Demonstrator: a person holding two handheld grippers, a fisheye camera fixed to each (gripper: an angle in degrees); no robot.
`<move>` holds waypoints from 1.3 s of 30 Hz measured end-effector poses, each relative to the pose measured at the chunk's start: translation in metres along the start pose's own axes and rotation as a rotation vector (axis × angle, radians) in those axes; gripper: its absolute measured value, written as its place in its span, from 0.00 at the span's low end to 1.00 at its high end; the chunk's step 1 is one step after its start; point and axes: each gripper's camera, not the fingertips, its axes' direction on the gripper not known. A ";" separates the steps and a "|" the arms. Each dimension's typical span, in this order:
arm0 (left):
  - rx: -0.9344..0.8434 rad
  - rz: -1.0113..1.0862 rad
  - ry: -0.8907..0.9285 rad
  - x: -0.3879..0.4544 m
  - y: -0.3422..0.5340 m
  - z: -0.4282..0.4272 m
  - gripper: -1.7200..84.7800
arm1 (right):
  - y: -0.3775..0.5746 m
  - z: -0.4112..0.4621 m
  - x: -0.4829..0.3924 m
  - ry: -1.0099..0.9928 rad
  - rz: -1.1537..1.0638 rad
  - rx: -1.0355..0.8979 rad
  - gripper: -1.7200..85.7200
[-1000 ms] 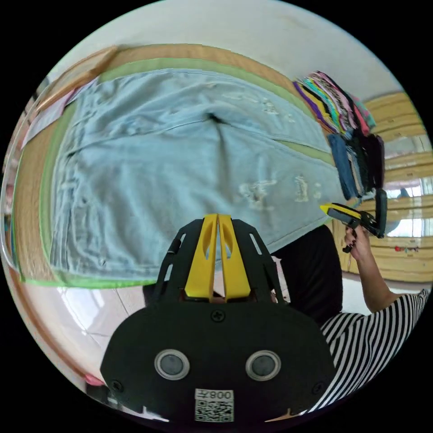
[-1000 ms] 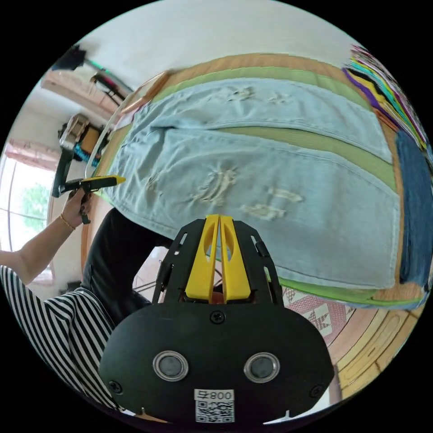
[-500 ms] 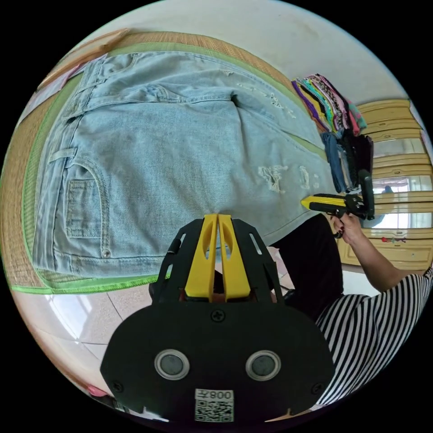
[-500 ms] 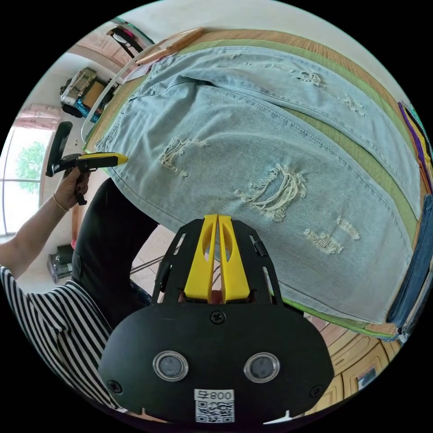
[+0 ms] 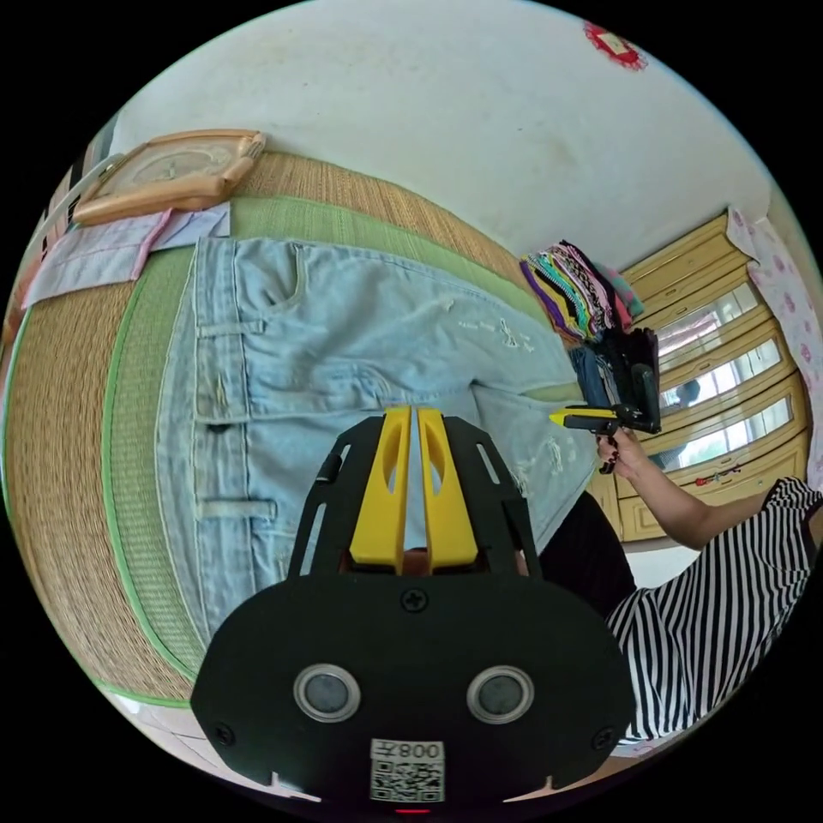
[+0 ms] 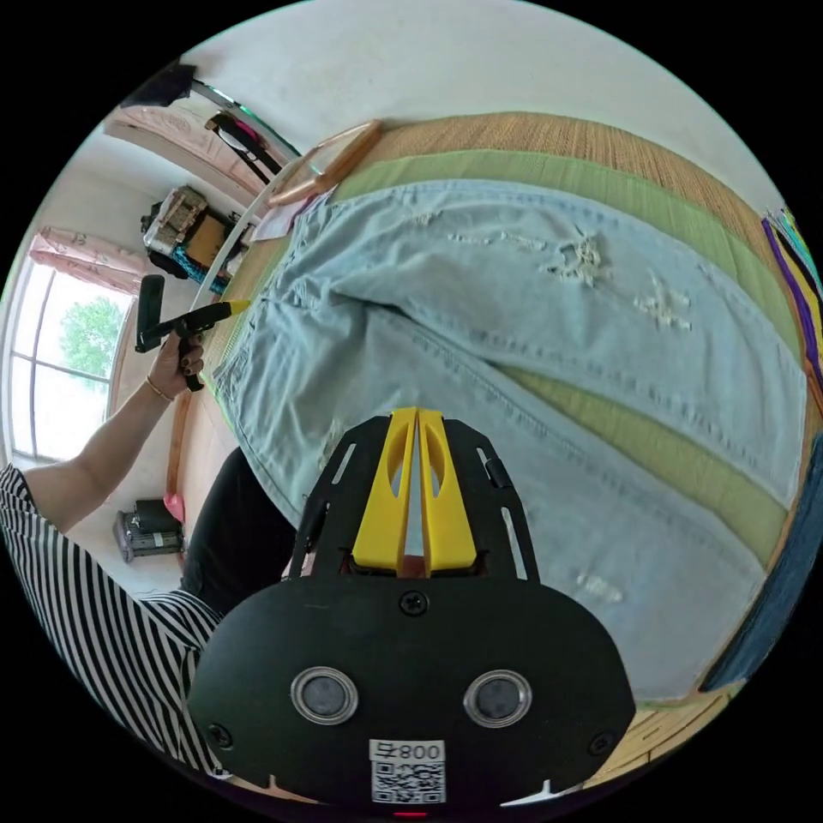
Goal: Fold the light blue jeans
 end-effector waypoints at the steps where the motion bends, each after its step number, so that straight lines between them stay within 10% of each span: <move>1: -0.012 0.006 -0.025 0.000 -0.007 -0.002 0.03 | -0.008 0.002 -0.002 0.004 -0.009 -0.003 0.02; 7: -0.243 0.017 -0.198 0.004 -0.010 0.017 0.02 | -0.043 0.068 -0.036 0.067 -0.124 -0.194 0.02; 17: -0.054 0.057 -0.129 0.032 -0.050 -0.051 0.03 | -0.081 0.026 -0.048 0.048 -0.151 -0.088 0.02; 26: -0.091 0.161 -0.272 0.046 -0.173 -0.070 0.10 | -0.250 -0.031 -0.066 0.220 -0.282 0.096 0.08; 39: -0.398 0.302 -0.473 0.072 -0.274 -0.027 0.14 | -0.432 0.020 -0.069 0.413 -0.476 -0.130 0.13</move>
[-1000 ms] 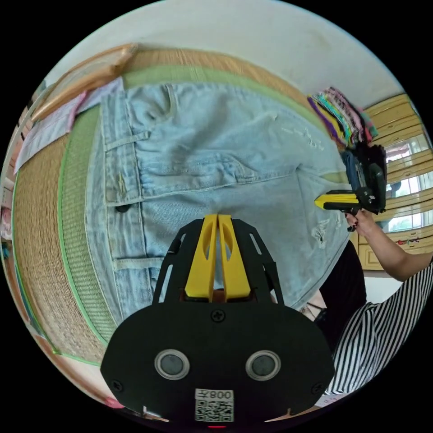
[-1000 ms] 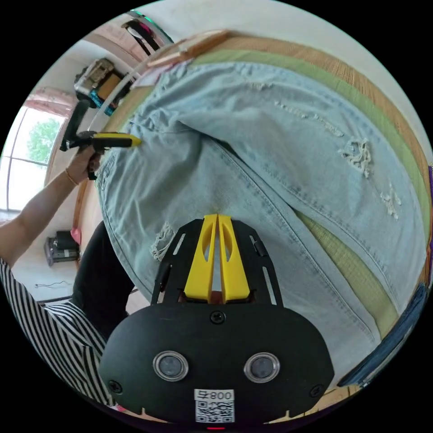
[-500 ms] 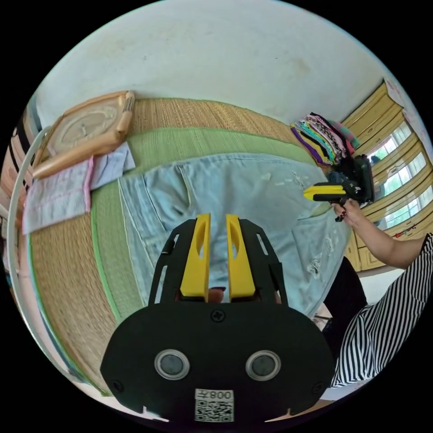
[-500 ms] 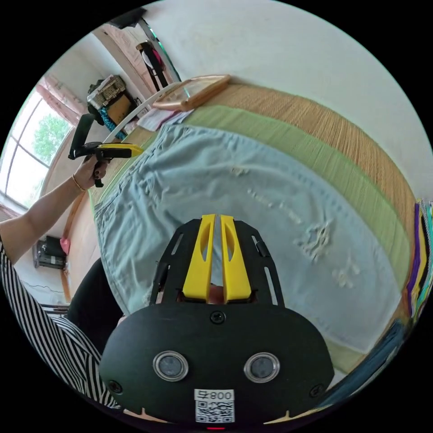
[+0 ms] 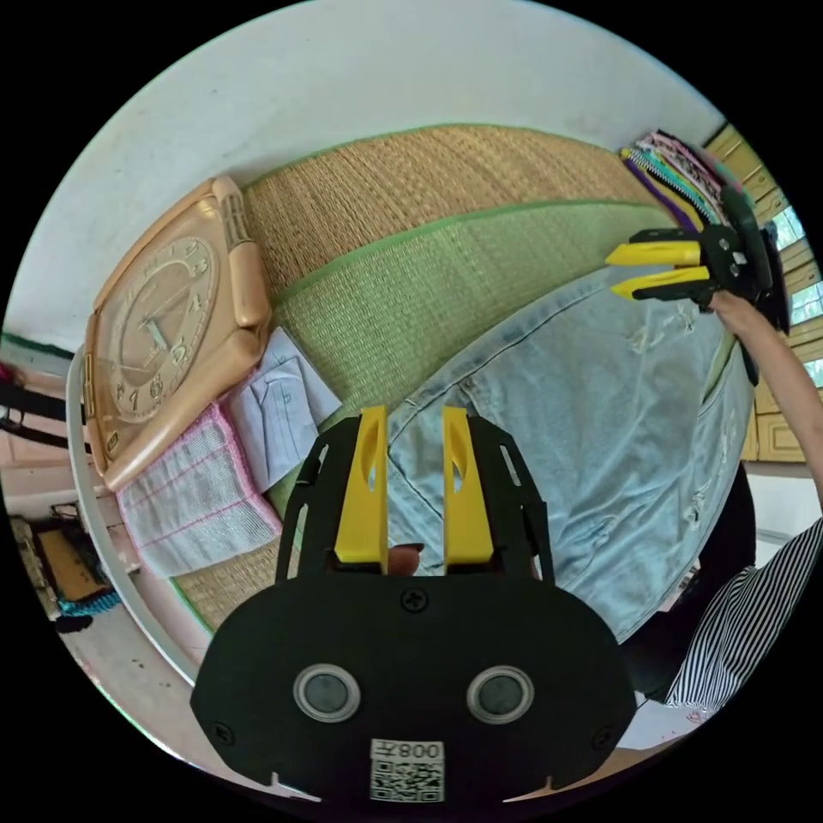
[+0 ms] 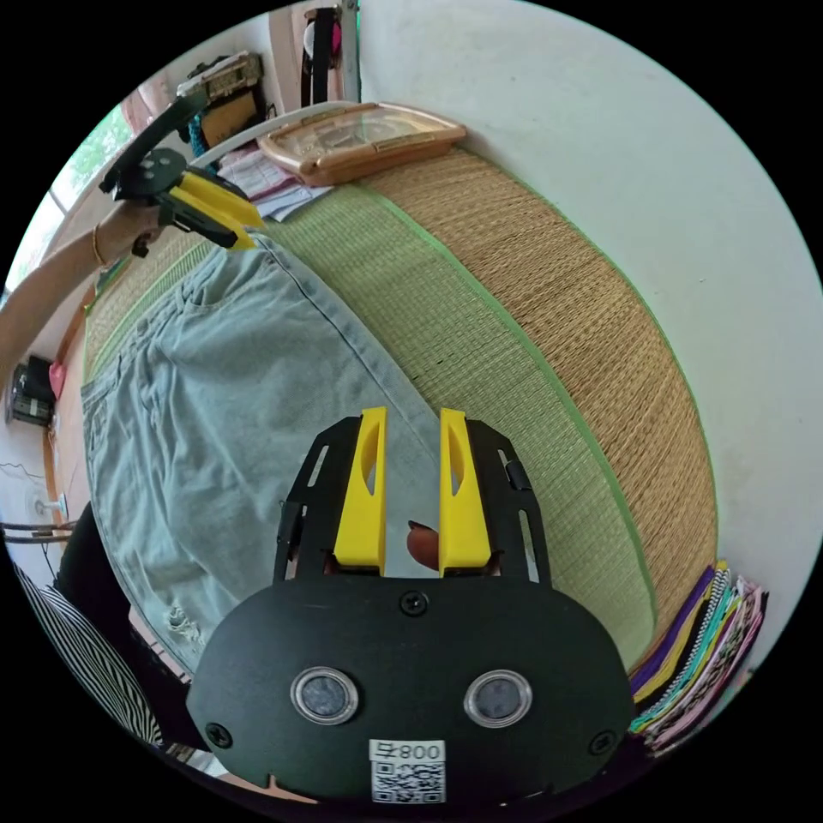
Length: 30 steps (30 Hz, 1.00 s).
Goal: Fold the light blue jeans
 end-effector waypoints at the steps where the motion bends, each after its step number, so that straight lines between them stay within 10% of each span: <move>1: -0.047 0.017 -0.007 0.004 -0.007 0.005 0.14 | -0.004 0.004 0.002 0.001 -0.006 -0.019 0.13; 30: 0.068 0.000 -0.075 0.130 0.017 -0.068 0.05 | -0.013 -0.130 0.104 -0.032 0.061 -0.048 0.03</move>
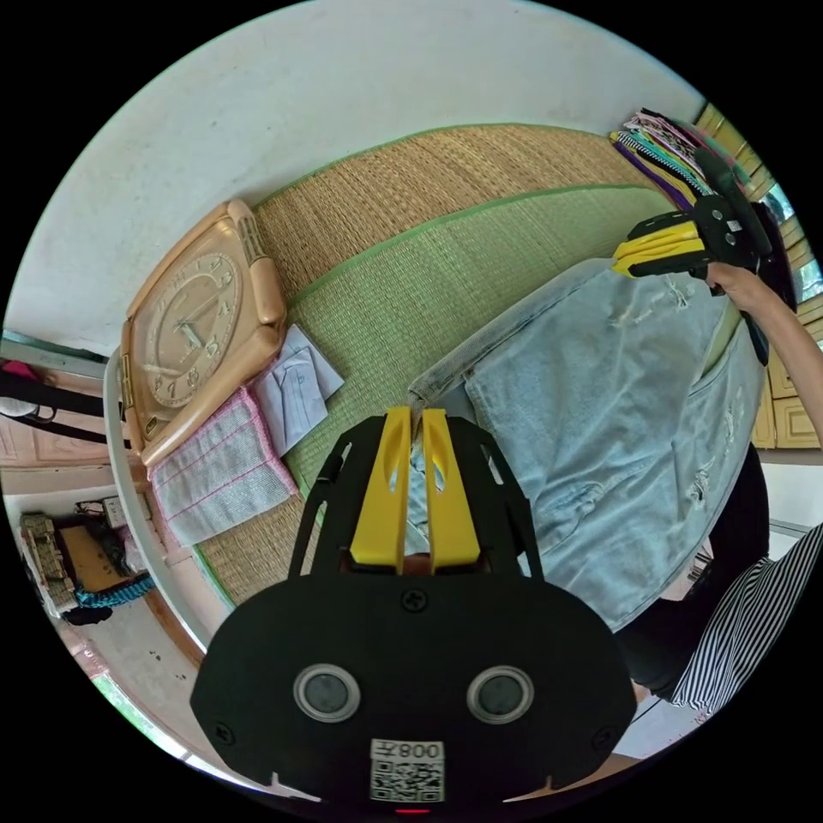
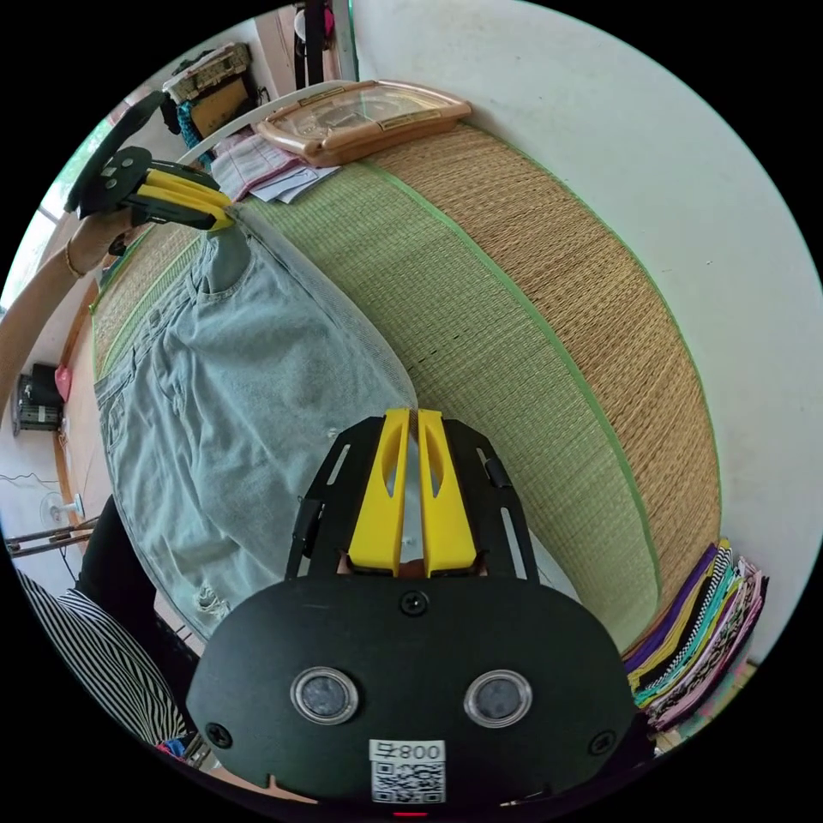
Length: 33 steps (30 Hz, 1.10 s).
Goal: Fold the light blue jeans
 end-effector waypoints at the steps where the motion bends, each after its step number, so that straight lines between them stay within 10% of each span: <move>1: 0.006 0.001 -0.002 0.006 0.006 -0.006 0.05 | 0.003 -0.006 0.002 -0.002 0.005 0.004 0.03; 33: -0.025 0.074 -0.017 0.191 0.259 -0.023 0.05 | 0.214 -0.251 -0.144 0.016 -0.031 0.026 0.03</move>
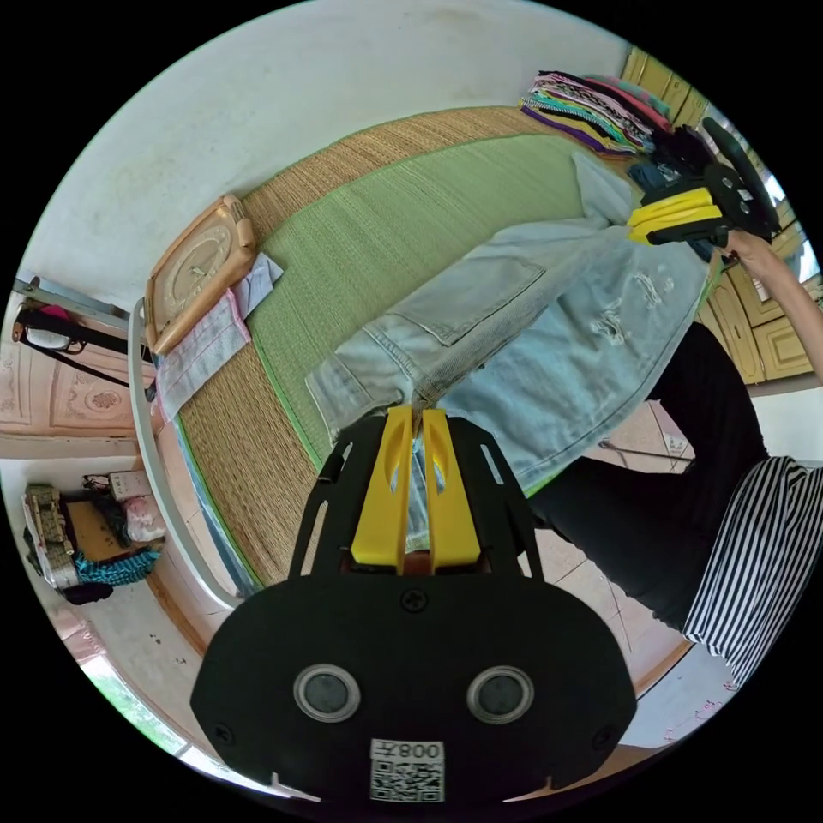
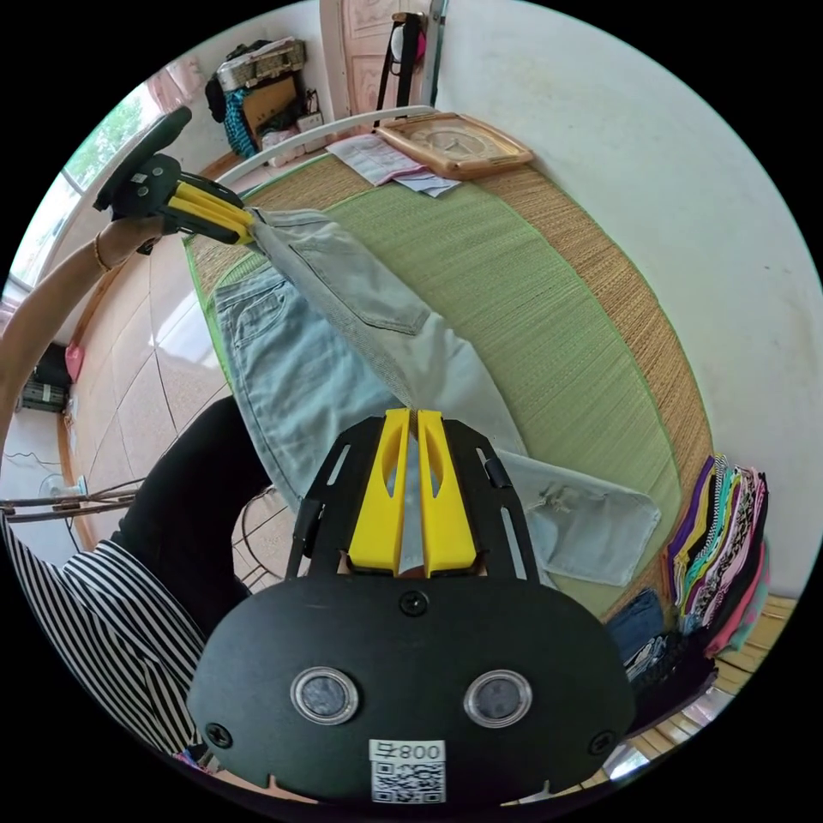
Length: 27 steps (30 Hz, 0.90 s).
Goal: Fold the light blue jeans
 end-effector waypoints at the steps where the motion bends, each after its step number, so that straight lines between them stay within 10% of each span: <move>1: -0.007 0.005 -0.005 0.005 0.009 0.004 0.05 | 0.003 -0.001 -0.004 -0.005 -0.003 0.001 0.03; 27: -0.103 0.016 0.038 0.024 0.142 0.116 0.05 | 0.063 0.037 -0.155 -0.141 -0.051 -0.088 0.03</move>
